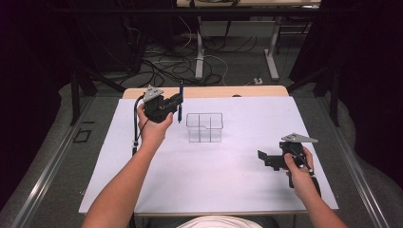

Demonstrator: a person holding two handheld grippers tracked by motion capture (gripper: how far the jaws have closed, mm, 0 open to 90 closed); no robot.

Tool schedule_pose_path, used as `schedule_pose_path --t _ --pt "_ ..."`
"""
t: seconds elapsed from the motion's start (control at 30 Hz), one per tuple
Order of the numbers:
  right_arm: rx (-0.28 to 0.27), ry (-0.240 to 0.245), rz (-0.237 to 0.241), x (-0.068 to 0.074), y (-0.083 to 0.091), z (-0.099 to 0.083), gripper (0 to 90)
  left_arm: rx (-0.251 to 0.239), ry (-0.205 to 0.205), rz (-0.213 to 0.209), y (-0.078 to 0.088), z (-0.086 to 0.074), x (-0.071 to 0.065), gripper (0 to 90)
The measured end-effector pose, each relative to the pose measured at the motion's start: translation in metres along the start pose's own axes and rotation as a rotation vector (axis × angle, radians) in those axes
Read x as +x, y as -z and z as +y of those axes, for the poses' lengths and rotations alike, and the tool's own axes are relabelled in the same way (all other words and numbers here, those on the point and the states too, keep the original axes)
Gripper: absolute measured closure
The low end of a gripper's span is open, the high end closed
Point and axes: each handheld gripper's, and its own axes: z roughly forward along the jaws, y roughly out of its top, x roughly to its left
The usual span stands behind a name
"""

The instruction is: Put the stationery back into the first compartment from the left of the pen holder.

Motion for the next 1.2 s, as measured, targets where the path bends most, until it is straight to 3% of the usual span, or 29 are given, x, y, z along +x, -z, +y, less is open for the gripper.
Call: schedule_pose_path --t 0.33,0.9,1.2 --pt "-0.003 -0.002 0.000 -0.001 -0.001 -0.001 0.0 -0.048 0.029 -0.002 -0.013 -0.002 -0.008 79.1" --pt "0.001 0.003 0.012 0.000 -0.002 -0.002 0.0 -0.040 0.045 0.007 -0.032 -0.013 -0.016 79.1" --pt "0.004 0.003 0.022 0.001 -0.002 -0.002 0.0 -0.011 0.050 0.019 -0.039 -0.021 -0.017 79.1"
